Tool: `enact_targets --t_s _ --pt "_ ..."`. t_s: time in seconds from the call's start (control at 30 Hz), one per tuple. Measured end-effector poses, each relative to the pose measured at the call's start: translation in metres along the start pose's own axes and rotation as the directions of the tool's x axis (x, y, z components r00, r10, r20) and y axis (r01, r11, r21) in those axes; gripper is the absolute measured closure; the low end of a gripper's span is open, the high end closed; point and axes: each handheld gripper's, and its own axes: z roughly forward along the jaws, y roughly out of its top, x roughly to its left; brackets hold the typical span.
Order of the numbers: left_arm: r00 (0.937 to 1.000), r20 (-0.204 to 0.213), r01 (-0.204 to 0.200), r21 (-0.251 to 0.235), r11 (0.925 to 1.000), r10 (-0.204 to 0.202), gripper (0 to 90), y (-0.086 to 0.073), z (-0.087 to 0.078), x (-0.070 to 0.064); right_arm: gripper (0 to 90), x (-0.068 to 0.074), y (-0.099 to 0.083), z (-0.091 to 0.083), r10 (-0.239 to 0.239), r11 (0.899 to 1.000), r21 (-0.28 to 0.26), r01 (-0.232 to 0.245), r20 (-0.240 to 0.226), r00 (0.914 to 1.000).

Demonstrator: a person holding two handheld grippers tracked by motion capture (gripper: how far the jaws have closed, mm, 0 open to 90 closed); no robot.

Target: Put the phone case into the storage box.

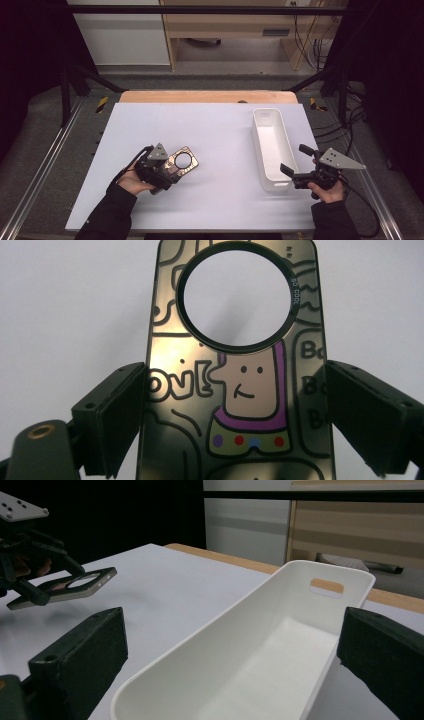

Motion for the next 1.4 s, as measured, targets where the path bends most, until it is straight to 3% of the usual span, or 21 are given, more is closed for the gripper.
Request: enact_targets --t_s 0.57,1.1,1.4 --pt "0.9982 0.032 -0.049 -0.063 0.9968 0.051 11.4 0.019 -0.011 -0.026 0.3 0.004 0.003 0.001 -0.030 1.000 -0.007 0.030 -0.012 0.9995" --pt "0.9948 0.059 -0.079 -0.084 0.9934 0.084 11.4 0.028 -0.013 -0.040 0.3 0.010 0.008 0.003 -0.054 0.999 -0.001 0.054 -0.032 0.9980" --pt "0.9920 0.082 -0.088 -0.091 0.9919 0.096 11.4 0.031 -0.010 -0.046 0.3 0.018 0.013 0.007 -0.091 0.996 0.015 0.092 -0.058 0.9942"
